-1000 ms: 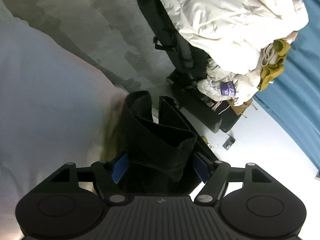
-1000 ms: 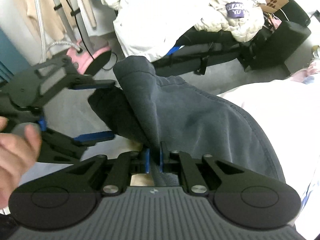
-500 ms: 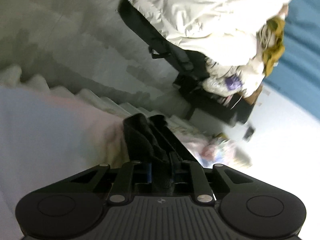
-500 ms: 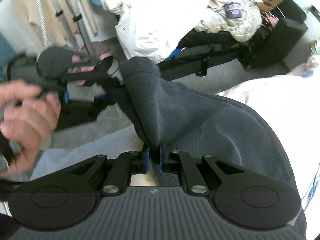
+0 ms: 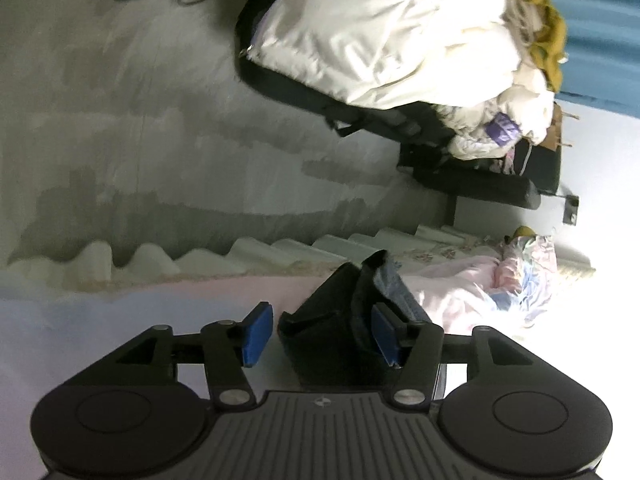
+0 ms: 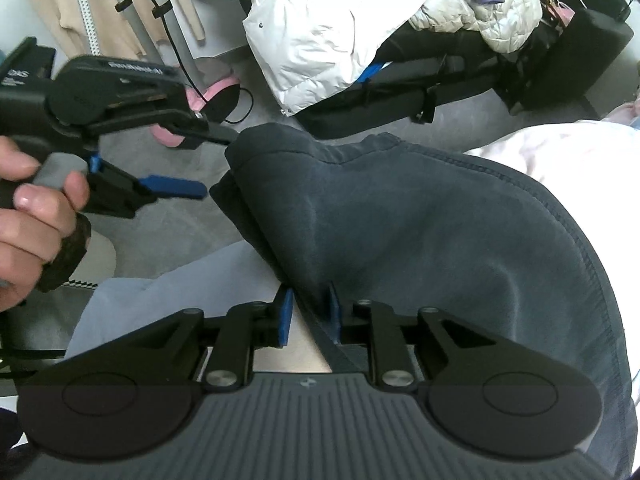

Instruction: Fold clothes

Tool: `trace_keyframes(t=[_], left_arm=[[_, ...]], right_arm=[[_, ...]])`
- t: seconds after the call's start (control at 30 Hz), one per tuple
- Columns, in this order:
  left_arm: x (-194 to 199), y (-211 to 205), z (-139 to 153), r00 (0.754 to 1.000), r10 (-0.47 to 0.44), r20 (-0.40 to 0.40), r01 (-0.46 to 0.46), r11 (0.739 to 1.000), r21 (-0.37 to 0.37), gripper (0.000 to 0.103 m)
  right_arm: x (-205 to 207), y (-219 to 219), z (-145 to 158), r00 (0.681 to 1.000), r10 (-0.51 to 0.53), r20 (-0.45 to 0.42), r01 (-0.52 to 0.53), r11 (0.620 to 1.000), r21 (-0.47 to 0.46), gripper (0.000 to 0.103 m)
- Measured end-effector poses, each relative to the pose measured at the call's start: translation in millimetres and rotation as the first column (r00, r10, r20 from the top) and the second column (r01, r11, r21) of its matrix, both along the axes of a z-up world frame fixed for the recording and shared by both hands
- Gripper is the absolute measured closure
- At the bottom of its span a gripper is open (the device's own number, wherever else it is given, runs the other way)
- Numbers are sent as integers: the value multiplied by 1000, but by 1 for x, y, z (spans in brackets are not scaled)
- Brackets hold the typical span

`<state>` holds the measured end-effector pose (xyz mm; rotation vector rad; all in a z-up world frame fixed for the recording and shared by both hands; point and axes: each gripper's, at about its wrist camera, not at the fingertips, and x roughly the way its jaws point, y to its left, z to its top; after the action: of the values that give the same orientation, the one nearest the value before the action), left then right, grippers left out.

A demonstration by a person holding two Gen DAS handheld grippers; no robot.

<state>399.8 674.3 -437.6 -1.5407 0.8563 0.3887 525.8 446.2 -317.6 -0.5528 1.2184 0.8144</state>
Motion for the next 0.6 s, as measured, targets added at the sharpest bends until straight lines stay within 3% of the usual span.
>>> trace_keyframes(t=[0.17,0.3,0.47,0.6], left_arm=[[11,-7,22,994,-57,89,57,998,10,37],[28,-21,23,986,-114,118,113,993,11,37],[42,-36,12,985,-174,19,174,984,28,37],[37,-37,0,987,-158,-30,158,988,-3,38]], right_arm=[[0,-5,2,999,-28,-25,28,999,21,81],[-2,-7,3,999,-38,-27,38,999,29,82],[-6,-9,4,998,-51,-38,52,998,29,82],[-4,-9,2,997,-70,-43,71,997,19,82]])
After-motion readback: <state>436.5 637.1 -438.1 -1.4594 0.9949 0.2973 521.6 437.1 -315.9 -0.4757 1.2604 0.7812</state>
